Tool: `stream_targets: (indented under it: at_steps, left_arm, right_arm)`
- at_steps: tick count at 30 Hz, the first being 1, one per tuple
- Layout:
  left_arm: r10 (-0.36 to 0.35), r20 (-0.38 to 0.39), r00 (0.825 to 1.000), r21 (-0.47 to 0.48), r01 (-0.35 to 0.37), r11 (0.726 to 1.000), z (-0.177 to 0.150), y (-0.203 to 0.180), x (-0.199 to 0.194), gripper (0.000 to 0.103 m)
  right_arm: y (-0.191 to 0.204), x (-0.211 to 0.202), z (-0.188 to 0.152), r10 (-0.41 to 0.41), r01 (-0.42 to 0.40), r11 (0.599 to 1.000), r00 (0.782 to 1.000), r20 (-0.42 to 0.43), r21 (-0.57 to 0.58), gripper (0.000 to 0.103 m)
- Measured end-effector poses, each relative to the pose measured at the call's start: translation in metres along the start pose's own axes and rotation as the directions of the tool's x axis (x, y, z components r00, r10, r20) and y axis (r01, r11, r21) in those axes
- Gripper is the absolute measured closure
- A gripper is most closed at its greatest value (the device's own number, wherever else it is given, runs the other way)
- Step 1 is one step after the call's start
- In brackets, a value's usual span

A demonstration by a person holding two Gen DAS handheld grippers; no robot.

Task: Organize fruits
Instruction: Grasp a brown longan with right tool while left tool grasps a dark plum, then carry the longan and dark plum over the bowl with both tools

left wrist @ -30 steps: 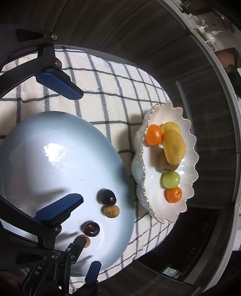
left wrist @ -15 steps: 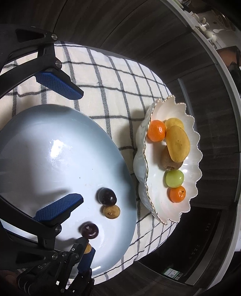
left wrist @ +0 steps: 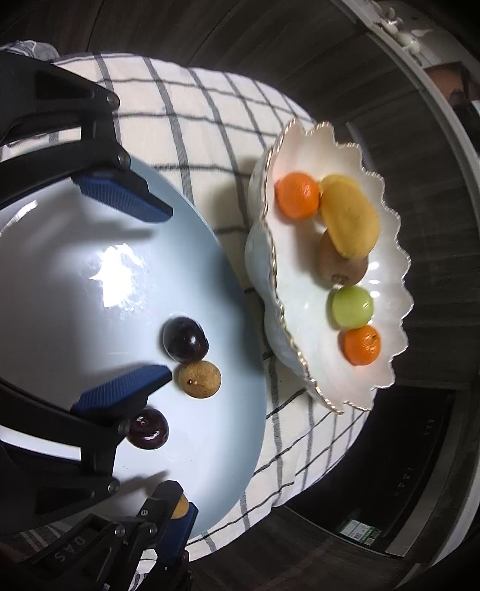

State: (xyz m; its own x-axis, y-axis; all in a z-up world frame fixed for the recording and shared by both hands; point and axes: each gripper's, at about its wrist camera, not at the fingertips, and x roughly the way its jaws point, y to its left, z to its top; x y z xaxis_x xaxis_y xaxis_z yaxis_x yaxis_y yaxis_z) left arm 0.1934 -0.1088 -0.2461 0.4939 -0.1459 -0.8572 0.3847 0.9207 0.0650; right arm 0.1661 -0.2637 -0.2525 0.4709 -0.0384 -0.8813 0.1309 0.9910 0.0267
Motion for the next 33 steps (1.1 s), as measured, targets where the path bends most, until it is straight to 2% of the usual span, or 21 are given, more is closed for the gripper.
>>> stream_targets:
  at_steps: [8,17,33]
  left_arm:
    - [-0.019,-0.019,1.000,0.033,0.019,0.999,0.007,-0.011,0.014,0.041]
    - [-0.061,-0.034,0.998,0.057,0.063,0.996,0.008,-0.018,0.017,0.074]
    - [-0.037,-0.008,0.999,0.003,0.037,0.999,0.008,-0.007,-0.004,0.074]
  right_arm:
    - [-0.001,0.000,0.004,0.007,-0.007,1.000,1.000,0.008,0.007,0.079]
    - [-0.003,0.000,0.006,0.008,-0.008,1.000,1.000,0.012,0.015,0.079]
    - [0.002,-0.010,0.011,0.004,-0.005,1.000,0.999,0.037,0.018,0.079]
